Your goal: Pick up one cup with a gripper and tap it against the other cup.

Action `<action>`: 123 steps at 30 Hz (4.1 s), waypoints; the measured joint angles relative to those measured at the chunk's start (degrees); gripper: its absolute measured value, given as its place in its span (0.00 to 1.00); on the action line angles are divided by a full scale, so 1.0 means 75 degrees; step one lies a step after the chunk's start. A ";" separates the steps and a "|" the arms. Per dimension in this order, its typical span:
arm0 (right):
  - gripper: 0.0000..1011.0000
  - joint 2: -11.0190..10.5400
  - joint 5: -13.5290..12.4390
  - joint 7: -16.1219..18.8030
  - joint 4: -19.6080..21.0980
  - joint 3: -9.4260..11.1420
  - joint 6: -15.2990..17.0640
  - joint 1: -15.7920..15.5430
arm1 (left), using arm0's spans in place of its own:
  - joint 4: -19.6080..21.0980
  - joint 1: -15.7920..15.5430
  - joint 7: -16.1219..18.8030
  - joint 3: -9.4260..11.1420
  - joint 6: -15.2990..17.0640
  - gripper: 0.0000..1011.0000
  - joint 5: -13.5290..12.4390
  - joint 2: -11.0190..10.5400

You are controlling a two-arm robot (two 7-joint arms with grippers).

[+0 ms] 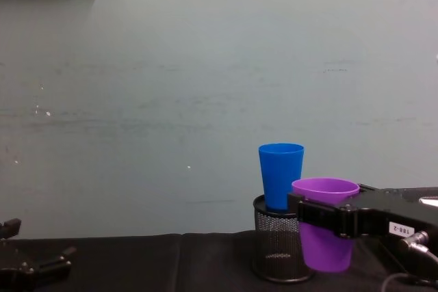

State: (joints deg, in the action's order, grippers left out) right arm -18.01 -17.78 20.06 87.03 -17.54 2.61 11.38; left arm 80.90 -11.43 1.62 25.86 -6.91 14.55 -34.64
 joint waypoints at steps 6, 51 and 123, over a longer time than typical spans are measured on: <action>0.74 0.0000 0.0000 0.0000 0.0000 0.0000 0.0000 0.0000 | 0.0000 0.0000 0.0000 0.0000 0.0000 0.99 0.0000 -0.0001; 0.74 0.0900 0.0047 -0.0112 -0.2244 -0.0307 0.0270 0.1967 | 0.0000 0.0000 0.0000 0.0000 0.0000 0.99 0.0000 0.0000; 0.74 0.1133 0.0081 -0.0183 -0.3033 -0.0207 0.0136 0.2473 | 0.0000 0.0000 0.0000 0.0000 0.0000 0.99 0.0000 0.0000</action>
State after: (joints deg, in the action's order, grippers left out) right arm -9.52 -17.18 18.69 64.28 -19.09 3.62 29.92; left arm 80.90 -11.43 1.62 25.86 -6.91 14.55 -34.65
